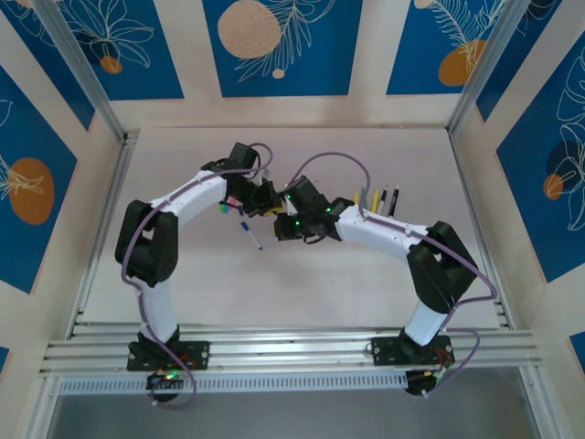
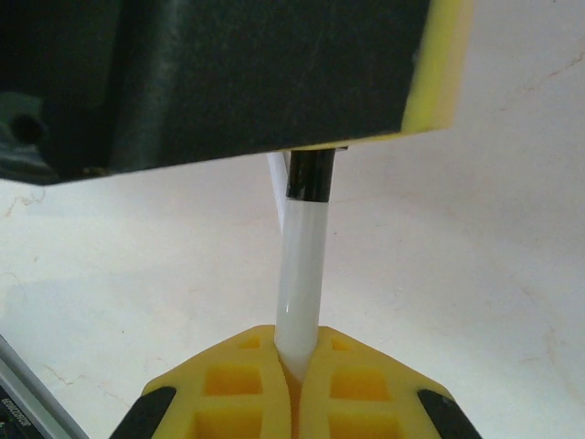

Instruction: Open the pen caps

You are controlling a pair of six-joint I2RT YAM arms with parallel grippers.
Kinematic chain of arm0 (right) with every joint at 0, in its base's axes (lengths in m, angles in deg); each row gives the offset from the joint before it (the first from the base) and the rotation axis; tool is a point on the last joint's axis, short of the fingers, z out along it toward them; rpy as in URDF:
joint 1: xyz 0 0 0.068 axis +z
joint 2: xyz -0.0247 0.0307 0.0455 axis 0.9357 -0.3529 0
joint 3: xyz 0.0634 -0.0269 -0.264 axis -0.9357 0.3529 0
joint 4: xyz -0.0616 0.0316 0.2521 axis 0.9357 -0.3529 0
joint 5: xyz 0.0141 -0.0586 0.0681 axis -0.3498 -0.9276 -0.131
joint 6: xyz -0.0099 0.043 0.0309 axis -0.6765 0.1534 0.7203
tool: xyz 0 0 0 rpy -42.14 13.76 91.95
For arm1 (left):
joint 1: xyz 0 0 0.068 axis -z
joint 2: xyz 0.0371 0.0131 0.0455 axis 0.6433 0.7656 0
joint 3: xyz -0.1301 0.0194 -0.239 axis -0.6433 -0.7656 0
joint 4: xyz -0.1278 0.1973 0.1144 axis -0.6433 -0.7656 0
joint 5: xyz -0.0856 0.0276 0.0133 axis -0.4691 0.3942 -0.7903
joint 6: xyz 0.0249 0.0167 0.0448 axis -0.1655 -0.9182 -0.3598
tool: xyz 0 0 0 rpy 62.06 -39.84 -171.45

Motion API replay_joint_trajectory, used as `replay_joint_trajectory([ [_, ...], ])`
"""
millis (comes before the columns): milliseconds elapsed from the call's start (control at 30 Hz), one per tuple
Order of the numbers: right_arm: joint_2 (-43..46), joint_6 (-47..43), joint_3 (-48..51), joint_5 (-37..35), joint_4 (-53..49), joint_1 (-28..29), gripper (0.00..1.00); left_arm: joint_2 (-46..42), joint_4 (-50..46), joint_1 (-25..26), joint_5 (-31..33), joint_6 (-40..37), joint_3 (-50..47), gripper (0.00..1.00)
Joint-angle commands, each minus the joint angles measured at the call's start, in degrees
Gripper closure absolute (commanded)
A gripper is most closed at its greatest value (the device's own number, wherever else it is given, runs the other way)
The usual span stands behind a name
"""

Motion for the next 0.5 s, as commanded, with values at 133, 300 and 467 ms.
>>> replay_joint_trajectory([
  [133,6.5,6.7,7.3,14.7,-18.6,11.0,1.00,3.0,9.7,-5.1,18.9,-2.5,7.6,1.00],
  [300,12.0,13.3,10.8,13.0,-21.1,18.1,1.00,7.2,6.5,-5.4,21.7,-4.7,15.8,1.00],
  [467,18.1,14.5,13.2,9.0,-23.0,17.3,1.00,9.6,5.0,-5.3,21.1,-5.5,21.3,1.00],
])
